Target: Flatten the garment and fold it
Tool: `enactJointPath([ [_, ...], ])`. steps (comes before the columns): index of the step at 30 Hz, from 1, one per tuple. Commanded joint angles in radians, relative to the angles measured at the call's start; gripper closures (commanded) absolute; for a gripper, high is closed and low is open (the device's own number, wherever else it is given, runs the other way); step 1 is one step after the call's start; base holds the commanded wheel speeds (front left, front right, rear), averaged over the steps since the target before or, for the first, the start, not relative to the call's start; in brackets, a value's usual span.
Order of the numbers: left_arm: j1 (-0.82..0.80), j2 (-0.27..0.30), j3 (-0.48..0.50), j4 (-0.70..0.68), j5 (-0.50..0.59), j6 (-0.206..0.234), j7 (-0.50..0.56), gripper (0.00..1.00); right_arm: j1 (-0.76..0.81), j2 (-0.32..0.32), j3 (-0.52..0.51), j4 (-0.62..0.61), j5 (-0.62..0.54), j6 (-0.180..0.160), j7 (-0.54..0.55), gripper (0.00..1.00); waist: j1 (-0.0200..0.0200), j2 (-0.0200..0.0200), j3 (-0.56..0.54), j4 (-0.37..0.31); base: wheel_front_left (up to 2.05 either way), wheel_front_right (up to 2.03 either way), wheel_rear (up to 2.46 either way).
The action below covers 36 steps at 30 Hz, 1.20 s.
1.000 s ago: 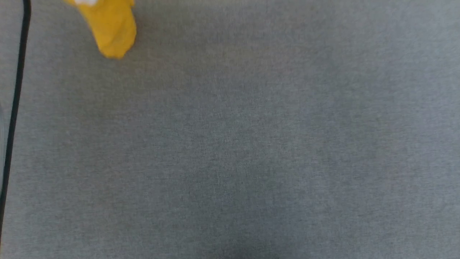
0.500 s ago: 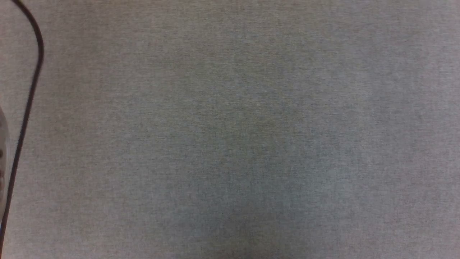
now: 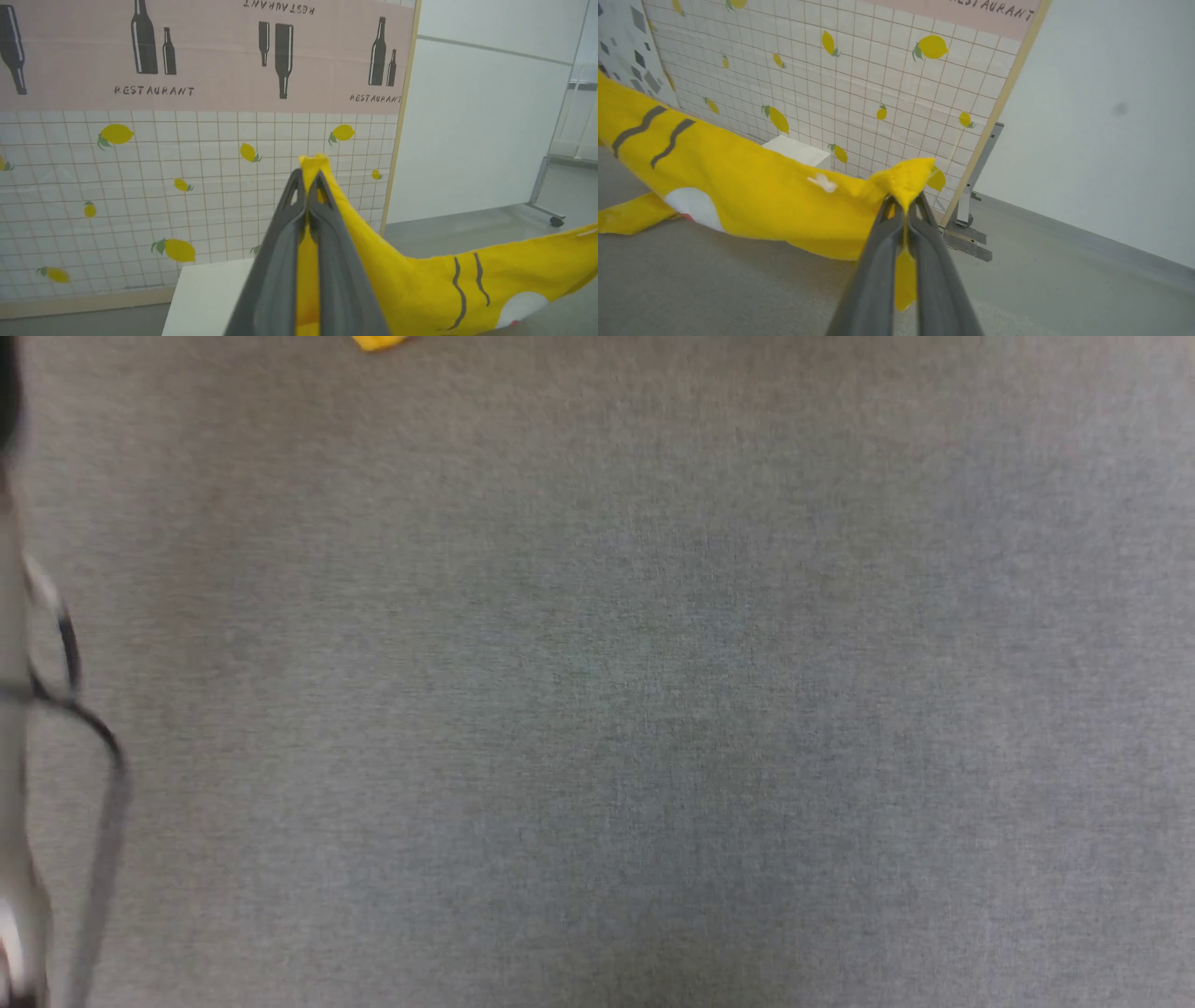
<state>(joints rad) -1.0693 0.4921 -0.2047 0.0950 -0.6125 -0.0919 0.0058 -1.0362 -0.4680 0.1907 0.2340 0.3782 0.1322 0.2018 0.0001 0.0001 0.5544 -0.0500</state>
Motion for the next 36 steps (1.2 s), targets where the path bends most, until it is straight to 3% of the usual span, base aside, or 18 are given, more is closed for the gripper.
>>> enactJointPath([
  [1, 0.078, 0.014, 0.011, -0.062, -0.022, 0.017, 0.016, 1.00, 0.067, -0.004, -0.022, -0.046, 0.021, -0.002, 0.015, 1.00, -0.0001, -0.0001, -0.053, 0.022, 0.00, 0.00, 0.00],
  [6, 0.385, 0.044, 0.016, -0.281, -0.040, 0.087, 0.063, 1.00, 0.325, 0.010, -0.106, -0.220, 0.042, -0.002, 0.063, 1.00, -0.0001, -0.0001, -0.115, 0.028, 0.00, 0.00, 0.00],
  [12, 0.774, 0.079, -0.066, -0.414, -0.021, 0.138, 0.121, 1.00, 0.626, 0.060, -0.197, -0.376, 0.036, -0.002, 0.095, 1.00, -0.0001, -0.0001, -0.173, 0.033, 0.00, 0.00, 0.00],
  [13, 0.916, 0.090, -0.103, -0.424, -0.046, 0.150, 0.160, 1.00, 0.760, 0.098, -0.244, -0.422, 0.040, -0.002, 0.106, 1.00, -0.0001, -0.0001, -0.198, 0.037, 0.00, 0.00, 0.00],
  [21, 1.145, 0.118, -0.158, -0.397, -0.175, 0.180, 0.315, 1.00, 1.028, 0.119, -0.300, -0.456, 0.066, -0.002, 0.184, 1.00, -0.0001, -0.0001, -0.264, 0.045, 0.00, 0.00, 0.00],
  [28, 1.294, 0.174, -0.189, -0.406, -0.313, 0.230, 0.516, 1.00, 1.232, 0.060, -0.297, -0.451, 0.119, -0.002, 0.309, 1.00, -0.0001, -0.0001, -0.309, 0.058, 0.00, 0.00, 0.00],
  [36, 1.410, 0.205, -0.181, -0.430, -0.399, 0.265, 0.581, 1.00, 1.415, 0.059, -0.313, -0.448, 0.153, -0.002, 0.401, 1.00, -0.0001, -0.0001, -0.352, 0.066, 0.00, 0.00, 0.00],
])
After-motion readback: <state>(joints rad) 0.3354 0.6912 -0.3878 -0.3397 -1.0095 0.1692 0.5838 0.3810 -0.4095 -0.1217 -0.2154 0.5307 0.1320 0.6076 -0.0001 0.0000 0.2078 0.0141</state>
